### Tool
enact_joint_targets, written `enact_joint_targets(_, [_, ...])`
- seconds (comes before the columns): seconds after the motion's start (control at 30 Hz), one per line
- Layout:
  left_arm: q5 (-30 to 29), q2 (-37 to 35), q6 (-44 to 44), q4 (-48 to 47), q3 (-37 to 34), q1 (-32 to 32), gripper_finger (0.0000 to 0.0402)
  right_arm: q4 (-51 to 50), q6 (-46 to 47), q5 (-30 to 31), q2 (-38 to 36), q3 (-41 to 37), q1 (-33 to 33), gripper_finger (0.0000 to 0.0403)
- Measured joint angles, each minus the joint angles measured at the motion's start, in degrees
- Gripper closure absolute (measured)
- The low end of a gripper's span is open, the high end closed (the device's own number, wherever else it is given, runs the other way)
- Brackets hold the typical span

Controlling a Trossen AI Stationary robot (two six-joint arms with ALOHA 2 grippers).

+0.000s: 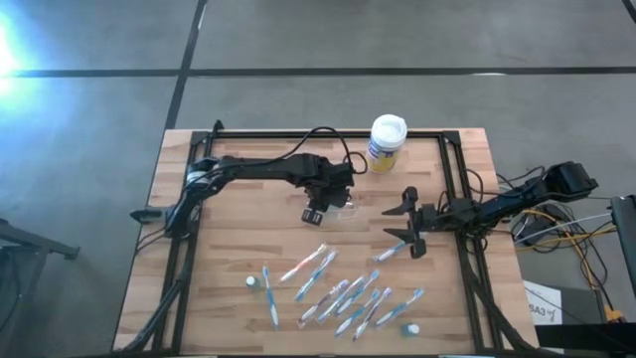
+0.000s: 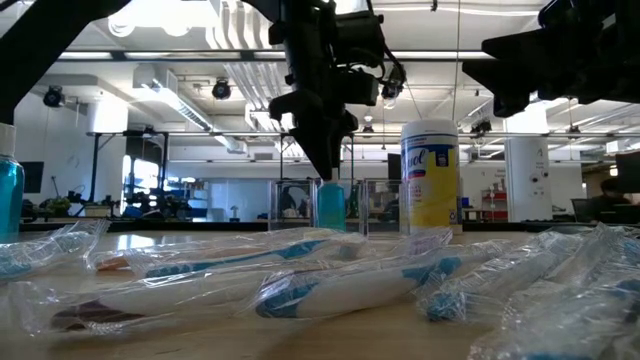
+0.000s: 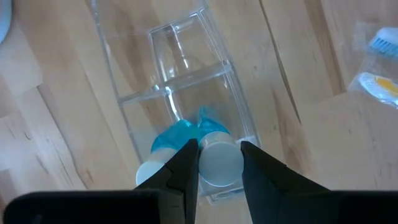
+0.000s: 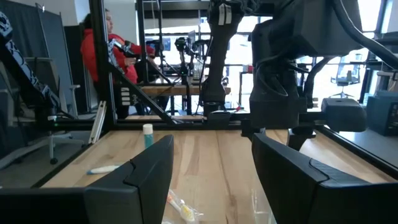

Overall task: Pick & Place toothbrushing station
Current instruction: Put the blue mouthwash into the transparent organizer

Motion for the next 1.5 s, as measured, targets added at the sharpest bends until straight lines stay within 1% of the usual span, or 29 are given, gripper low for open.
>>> enact_joint_targets(0.07, [0.0, 0.0, 0.0, 0.0, 0.0, 0.0, 0.0304, 0.0, 0.0, 0.0, 0.0, 0.0, 0.0, 0.0188])
enact_joint_targets(0.1, [-0.1, 0.0, 0.0, 0.0, 0.0, 0.0, 0.0296, 0.0, 0.0, 0.0, 0.0, 0.0, 0.0, 0.0188])
enact_joint_targets(0.27, [-0.7, 0.0, 0.0, -0.1, -0.2, 0.0, 0.0215, 0.0, 0.0, 0.0, 0.0, 0.0, 0.0, 0.0188])
enact_joint_targets(0.37, [-1.2, 0.0, 0.0, 0.0, -0.2, 0.0, 0.0192, 0.0, 0.0, 0.0, 0.0, 0.0, 0.0, 0.0188])
enact_joint_targets(0.43, [-2.1, 0.0, 0.0, 0.2, -0.2, 0.0, 0.0189, 0.0, 0.1, 0.0, 0.0, 0.0, 0.0, 0.0188])
enact_joint_targets(0.7, [-2.1, -0.5, -0.3, 0.3, -0.2, 0.0, 0.0189, 0.0, 0.1, 0.0, 0.0, 0.0, 0.0, 0.0188])
enact_joint_targets(0.93, [-2.1, -2.7, -1.0, 0.3, -0.2, 0.0, 0.0189, 0.0, 0.0, 0.0, 0.0, 0.0, 0.0, 0.0188])
enact_joint_targets(1.1, [-2.1, -4.9, 0.1, 1.6, -0.2, 0.0, 0.0188, 0.0, 0.0, 0.0, 0.0, 0.0, 0.0, 0.0188])
enact_joint_targets(1.23, [-1.3, -5.8, 0.4, 4.6, -0.1, 0.4, 0.0188, 0.0, -0.3, 0.0, 0.0, 0.0, 0.0, 0.0188])
enact_joint_targets(1.4, [-1.0, -5.2, 0.7, 6.5, -0.1, 1.7, 0.0191, 0.0, -0.5, 0.0, 0.0, 0.0, 0.0, 0.0188])
enact_joint_targets(1.5, [1.3, -4.7, 0.7, 6.9, -0.1, 2.6, 0.0196, 0.0, -0.5, 0.0, 0.0, 0.0, 0.0, 0.0188])
